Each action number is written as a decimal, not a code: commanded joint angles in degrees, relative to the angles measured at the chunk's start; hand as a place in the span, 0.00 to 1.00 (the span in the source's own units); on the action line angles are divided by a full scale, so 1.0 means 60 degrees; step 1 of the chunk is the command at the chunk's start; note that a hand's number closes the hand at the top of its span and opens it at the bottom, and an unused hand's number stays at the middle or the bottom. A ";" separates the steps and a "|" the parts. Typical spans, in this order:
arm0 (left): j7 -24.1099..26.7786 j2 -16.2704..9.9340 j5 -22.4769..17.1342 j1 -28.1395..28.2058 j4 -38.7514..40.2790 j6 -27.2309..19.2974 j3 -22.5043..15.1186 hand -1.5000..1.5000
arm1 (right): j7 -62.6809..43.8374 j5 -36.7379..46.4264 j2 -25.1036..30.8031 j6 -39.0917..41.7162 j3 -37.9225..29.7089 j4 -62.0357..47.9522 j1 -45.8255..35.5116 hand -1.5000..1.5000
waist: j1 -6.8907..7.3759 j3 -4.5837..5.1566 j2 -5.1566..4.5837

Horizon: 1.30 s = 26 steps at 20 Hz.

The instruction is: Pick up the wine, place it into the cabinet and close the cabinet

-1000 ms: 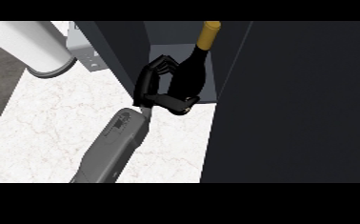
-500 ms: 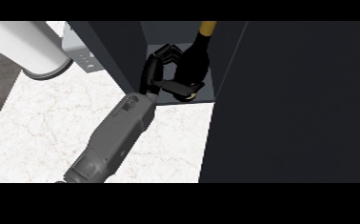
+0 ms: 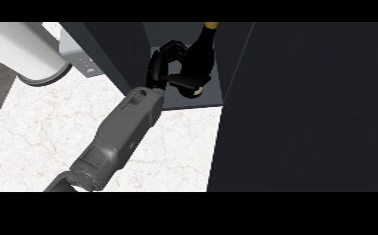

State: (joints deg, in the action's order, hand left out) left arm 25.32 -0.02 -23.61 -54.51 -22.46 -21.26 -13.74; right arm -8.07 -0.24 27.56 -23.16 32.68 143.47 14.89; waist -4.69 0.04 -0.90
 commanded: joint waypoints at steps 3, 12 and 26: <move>0.0224 0.0004 -0.0317 -0.0607 0.1122 0.0201 0.0504 1.00 | -0.0520 -0.0822 0.0274 0.0218 -0.0191 0.1753 0.0618 0.00 | -0.0142 0.0001 -0.0062; 0.0538 -0.0049 -0.0373 -0.1515 0.2121 -0.0256 0.0916 1.00 | 0.0131 -0.0635 -0.0006 0.0420 0.0052 0.1093 0.0522 0.00 | -0.0212 0.0003 -0.0136; 0.0967 -0.1032 0.0235 -0.1981 0.3131 -0.1164 0.0680 0.00 | 0.0529 -0.0689 0.0127 0.0832 0.0200 0.1294 0.0969 0.00 | -0.0519 0.0017 -0.0228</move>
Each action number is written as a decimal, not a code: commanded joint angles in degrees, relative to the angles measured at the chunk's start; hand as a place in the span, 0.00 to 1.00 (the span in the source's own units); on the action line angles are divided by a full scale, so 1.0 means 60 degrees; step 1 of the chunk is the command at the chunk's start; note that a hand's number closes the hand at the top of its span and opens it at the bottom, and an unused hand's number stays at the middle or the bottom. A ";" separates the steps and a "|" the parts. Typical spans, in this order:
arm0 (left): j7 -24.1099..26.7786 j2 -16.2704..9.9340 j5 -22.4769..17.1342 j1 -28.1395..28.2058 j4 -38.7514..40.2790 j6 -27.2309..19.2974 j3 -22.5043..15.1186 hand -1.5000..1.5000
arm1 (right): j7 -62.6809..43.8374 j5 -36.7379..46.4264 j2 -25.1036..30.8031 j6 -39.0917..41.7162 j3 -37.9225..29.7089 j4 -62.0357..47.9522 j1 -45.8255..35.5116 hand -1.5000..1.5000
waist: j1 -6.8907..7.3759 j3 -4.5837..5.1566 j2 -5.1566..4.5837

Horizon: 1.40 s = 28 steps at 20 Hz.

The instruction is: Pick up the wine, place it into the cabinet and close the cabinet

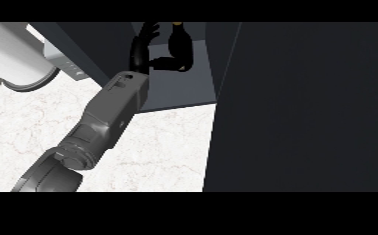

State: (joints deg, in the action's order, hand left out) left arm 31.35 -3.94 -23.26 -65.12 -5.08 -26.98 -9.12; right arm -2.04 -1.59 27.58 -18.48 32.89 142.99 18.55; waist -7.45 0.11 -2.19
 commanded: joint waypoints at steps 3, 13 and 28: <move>0.0032 -0.0152 0.0024 -0.0278 0.0239 -0.0378 0.0084 0.00 | -0.0135 -0.0487 0.0100 0.0177 0.0254 0.1184 0.0451 0.00 | -0.0056 -0.0001 -0.0005; 0.0880 -0.0026 -0.0600 -0.0447 -0.0550 0.1777 0.0783 1.00 | -0.0287 -0.0539 0.0343 0.0279 -0.0060 0.1407 0.0774 0.00 | 0.0184 0.0007 0.0097; 0.0724 0.0414 -0.0697 -0.0472 -0.1054 0.3520 0.0993 0.00 | -0.0628 -0.0582 0.0521 0.0010 -0.0450 0.2337 0.1767 0.00 | 0.0821 -0.0010 0.0354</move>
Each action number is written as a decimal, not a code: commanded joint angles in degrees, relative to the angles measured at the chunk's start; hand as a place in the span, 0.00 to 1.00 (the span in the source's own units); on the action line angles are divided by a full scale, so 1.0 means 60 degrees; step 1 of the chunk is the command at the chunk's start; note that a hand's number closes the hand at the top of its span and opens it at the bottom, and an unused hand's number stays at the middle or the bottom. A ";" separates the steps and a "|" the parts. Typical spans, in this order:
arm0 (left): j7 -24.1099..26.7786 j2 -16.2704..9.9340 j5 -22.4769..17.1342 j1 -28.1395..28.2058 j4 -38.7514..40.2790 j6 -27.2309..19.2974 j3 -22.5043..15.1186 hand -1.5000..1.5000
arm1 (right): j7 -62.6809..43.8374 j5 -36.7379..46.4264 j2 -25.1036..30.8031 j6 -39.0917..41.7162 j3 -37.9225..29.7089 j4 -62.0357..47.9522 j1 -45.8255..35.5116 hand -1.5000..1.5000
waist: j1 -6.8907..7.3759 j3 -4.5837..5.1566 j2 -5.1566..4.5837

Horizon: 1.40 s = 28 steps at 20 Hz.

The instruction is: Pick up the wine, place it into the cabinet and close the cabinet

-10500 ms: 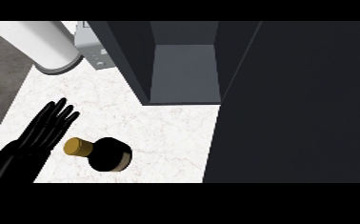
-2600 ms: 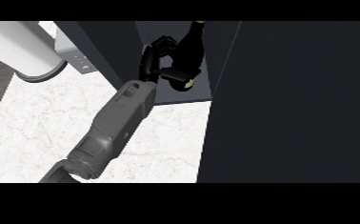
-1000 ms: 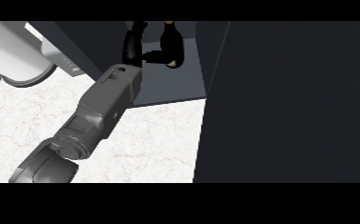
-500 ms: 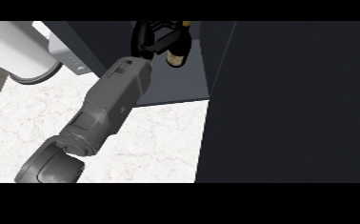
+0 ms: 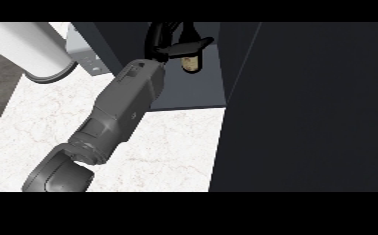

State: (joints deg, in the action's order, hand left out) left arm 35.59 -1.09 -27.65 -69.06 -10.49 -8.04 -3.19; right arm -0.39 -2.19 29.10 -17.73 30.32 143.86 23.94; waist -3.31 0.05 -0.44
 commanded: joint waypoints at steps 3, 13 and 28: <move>0.0067 0.0176 0.0089 0.0601 -0.0508 0.0266 -0.0165 0.00 | -0.0332 -0.0338 0.0131 -0.0041 0.0019 0.1749 0.0993 0.00 | 0.0320 -0.0008 0.0124; -0.0955 0.0181 -0.1066 0.1715 -0.2676 0.0569 -0.1279 0.00 | -0.0689 -0.0294 0.0205 -0.0115 -0.0204 0.1626 0.0585 0.00 | 0.0359 -0.0008 0.0220; -0.1558 -0.0024 -0.1120 0.6452 -0.7607 0.0343 -0.3294 0.00 | -0.1529 -0.0401 0.0305 -0.0423 -0.0581 0.2037 0.0434 0.00 | 0.0819 0.0000 0.0246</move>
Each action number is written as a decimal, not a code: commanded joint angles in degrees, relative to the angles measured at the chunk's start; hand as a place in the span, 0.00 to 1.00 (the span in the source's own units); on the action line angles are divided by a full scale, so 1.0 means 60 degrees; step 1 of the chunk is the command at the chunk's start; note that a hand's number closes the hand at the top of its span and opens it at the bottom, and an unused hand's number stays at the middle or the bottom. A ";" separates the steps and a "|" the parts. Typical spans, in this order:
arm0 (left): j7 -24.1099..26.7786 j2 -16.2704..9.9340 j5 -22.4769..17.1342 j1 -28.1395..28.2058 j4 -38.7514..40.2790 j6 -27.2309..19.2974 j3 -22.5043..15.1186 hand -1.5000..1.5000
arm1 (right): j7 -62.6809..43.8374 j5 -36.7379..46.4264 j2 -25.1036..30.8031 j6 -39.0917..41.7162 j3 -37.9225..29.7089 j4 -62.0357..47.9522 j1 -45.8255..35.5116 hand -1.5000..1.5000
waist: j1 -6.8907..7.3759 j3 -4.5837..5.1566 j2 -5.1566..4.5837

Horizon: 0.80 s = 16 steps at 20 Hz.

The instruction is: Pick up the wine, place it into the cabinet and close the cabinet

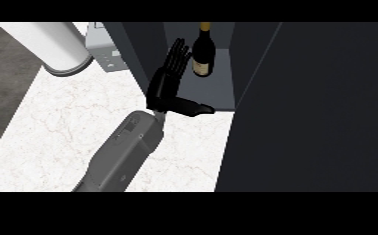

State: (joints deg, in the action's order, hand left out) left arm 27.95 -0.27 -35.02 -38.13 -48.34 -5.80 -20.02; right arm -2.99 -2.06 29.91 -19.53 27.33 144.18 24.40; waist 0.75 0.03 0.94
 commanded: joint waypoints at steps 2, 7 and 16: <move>-0.0421 -0.0050 0.0305 0.1985 -0.2291 -0.0641 -0.0837 0.00 | -0.0600 -0.0303 0.0084 -0.0082 0.0170 0.1857 0.0638 0.00 | 0.0070 -0.0008 0.0040; -0.0700 -0.0835 0.0160 0.3470 -0.4074 -0.0369 -0.0952 0.00 | -0.0921 -0.0198 0.0417 -0.0078 0.0144 0.2424 0.0881 0.00 | -0.0070 0.0003 -0.0040; -0.0462 -0.1716 -0.0066 0.5956 -0.6030 0.0329 -0.1068 0.00 | -0.1027 -0.0392 0.0974 0.0576 -0.0168 0.2343 0.0486 0.00 | -0.0139 0.0004 -0.0093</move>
State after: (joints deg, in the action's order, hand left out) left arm 23.47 -7.77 -35.01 -8.86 -80.87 -6.55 -26.27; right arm -3.19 -1.79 32.84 -17.67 26.69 144.44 23.99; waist 0.14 0.04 0.45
